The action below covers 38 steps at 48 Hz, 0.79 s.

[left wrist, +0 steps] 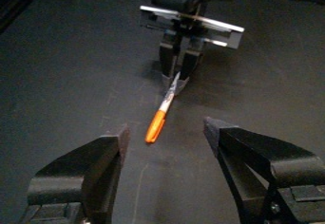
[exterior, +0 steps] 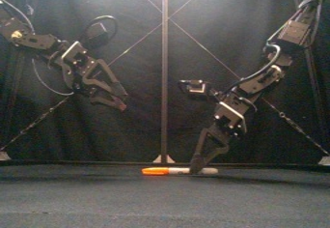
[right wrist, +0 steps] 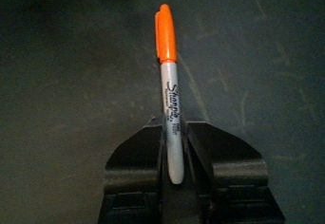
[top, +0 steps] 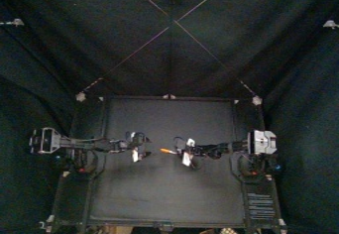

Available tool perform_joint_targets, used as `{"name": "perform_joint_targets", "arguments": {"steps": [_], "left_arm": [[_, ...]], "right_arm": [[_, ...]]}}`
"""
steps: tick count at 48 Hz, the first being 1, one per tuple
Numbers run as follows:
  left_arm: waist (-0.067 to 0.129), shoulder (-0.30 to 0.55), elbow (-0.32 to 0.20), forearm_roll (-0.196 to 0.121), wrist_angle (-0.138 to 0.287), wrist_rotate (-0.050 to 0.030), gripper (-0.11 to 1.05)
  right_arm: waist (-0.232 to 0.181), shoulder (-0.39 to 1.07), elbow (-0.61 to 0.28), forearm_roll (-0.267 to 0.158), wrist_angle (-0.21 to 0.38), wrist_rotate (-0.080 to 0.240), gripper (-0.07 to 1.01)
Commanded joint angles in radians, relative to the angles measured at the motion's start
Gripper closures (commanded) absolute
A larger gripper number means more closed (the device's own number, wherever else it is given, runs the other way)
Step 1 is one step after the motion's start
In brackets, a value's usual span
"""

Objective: Uncap the pen

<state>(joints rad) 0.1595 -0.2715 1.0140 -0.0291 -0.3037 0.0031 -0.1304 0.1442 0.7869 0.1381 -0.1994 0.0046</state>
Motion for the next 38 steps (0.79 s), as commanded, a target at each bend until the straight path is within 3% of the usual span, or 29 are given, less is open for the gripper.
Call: {"name": "perform_joint_targets", "arguments": {"steps": [1,9,27,38], "left_arm": [[-0.012,0.025,-0.052,0.015,0.031,0.0000,-0.01],[-0.028,0.083,-0.098,0.031,0.081,0.0000,-0.01],[-0.067,0.158,-0.161,0.031,0.178,-0.0015,-0.01],[-0.067,0.222,-0.178,0.028,0.181,-0.0015,-0.01]], "right_arm": [[0.018,-0.080,-0.040,-0.029,0.000,0.000,0.43],[0.032,-0.097,-0.061,-0.051,0.012,0.005,0.43],[0.032,-0.098,-0.067,-0.051,0.025,0.003,0.43],[0.040,-0.104,-0.075,-0.051,0.025,0.003,0.43]]}}
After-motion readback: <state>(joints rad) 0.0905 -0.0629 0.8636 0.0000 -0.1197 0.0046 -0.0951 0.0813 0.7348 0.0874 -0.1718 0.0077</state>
